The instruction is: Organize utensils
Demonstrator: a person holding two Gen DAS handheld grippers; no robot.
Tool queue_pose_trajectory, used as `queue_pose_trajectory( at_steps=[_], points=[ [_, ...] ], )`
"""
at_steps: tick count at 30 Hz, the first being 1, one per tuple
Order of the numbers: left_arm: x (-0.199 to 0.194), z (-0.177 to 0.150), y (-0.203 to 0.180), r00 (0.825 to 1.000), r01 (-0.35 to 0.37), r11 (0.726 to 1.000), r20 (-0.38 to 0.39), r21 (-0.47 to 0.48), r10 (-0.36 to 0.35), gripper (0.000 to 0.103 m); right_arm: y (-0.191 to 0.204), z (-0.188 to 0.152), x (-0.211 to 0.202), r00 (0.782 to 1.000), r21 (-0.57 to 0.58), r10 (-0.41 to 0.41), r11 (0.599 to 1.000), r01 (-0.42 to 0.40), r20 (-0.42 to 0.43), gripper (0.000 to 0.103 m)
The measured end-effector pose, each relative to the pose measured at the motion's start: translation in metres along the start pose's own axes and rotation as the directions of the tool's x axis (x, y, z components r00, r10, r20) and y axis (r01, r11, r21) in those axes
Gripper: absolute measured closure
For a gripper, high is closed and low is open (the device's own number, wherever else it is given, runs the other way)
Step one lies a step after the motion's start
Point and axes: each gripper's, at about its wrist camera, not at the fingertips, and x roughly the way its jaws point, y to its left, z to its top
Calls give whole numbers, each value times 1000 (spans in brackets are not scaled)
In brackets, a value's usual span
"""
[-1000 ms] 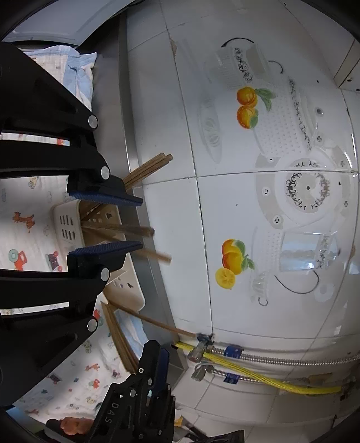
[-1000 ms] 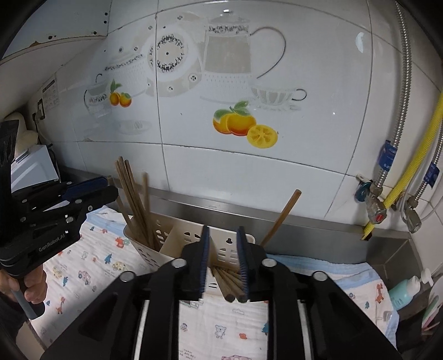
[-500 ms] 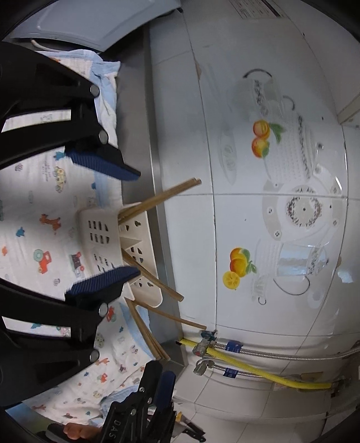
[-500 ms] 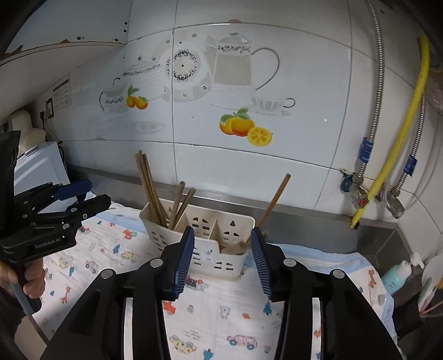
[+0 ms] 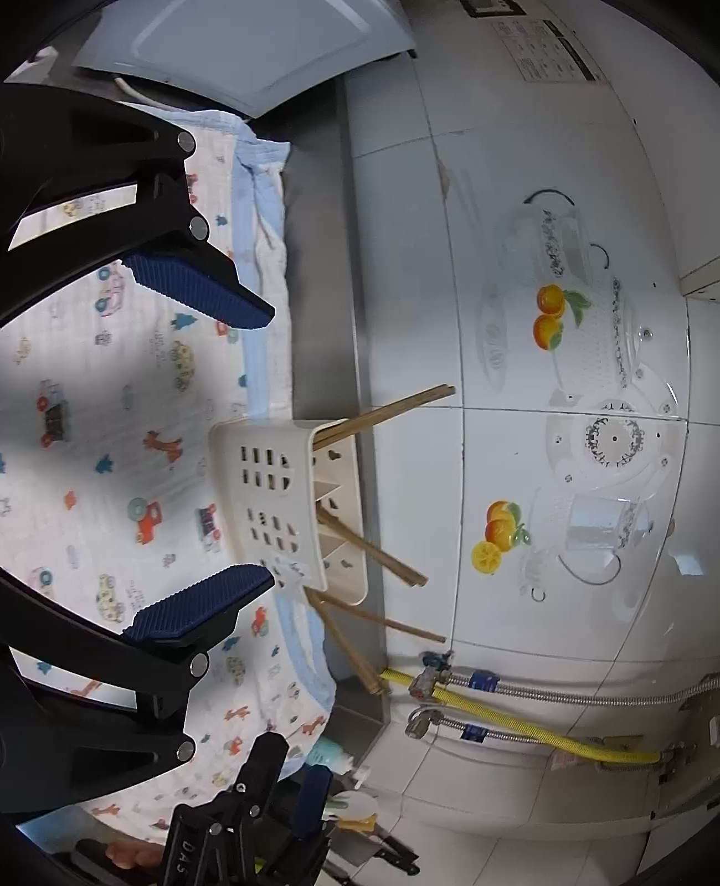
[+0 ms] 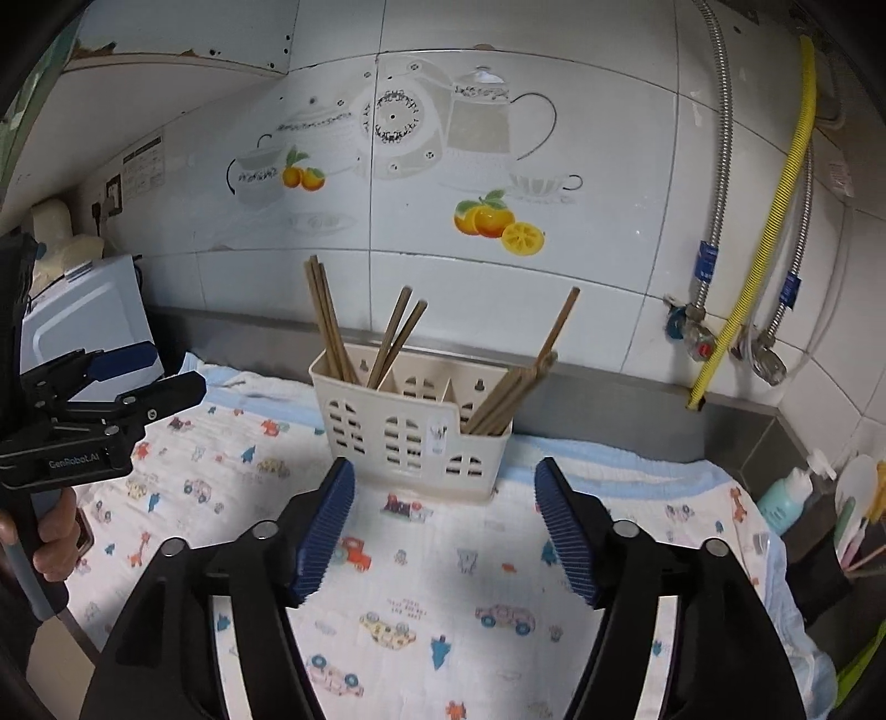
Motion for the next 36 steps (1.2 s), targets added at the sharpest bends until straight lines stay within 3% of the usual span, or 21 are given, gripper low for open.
queue_pose_trajectory(
  at_steps=[5,18,36],
  points=[
    [-12,-16,-2,999,-34,999,7,16,34,9,4,-18,-6,1000,21,3,1000,-3,-11,30],
    [-25,-47,3,998,-63,998,-24,0,63,9,14,-51,-7,999,67,-26,997,29,-45,19],
    [-47,-74,1,996,-84,996,-31,-1,84,8,17,-81,-23,998,124,-51,991,56,-47,13]
  ],
)
